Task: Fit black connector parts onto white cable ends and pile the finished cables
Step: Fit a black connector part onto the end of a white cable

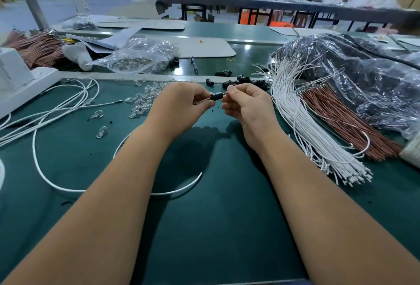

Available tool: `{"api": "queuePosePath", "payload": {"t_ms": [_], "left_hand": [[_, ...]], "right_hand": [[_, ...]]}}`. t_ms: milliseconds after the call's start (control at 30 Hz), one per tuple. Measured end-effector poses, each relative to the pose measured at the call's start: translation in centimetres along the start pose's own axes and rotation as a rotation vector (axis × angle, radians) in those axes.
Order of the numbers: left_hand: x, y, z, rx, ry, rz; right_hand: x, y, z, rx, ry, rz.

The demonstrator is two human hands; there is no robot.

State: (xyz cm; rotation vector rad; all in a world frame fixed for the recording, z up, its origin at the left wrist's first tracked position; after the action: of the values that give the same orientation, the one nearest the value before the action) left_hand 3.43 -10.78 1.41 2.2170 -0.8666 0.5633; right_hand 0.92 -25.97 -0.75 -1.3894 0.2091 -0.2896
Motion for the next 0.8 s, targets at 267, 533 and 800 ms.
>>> {"api": "queuePosePath", "payload": {"t_ms": [267,533,800], "left_hand": [[-0.08,-0.48,-0.29,-0.042,-0.048,-0.027],[-0.11,-0.64,-0.26,-0.04,-0.057,-0.041],[-0.13,-0.85,-0.26,-0.033,-0.07,-0.061]], "right_hand": [[-0.52,-0.35,0.39,0.005,-0.08,-0.029],[-0.31,-0.53,-0.01,0.036,-0.083,0.023],[-0.29,-0.46,-0.05,-0.059,-0.028,-0.012]]}}
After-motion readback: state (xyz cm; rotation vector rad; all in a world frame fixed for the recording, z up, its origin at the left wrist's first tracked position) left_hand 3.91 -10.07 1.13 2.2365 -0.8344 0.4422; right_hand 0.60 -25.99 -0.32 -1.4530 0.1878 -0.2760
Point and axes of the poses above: each hand's wrist, its own x-axis towards the middle knuckle, its own z-axis out of the palm, y = z × x, the point moved 3 cm from there along x, towards the middle knuckle, and after that the axes turned 6 degrees about z, right-handed, at the moved point
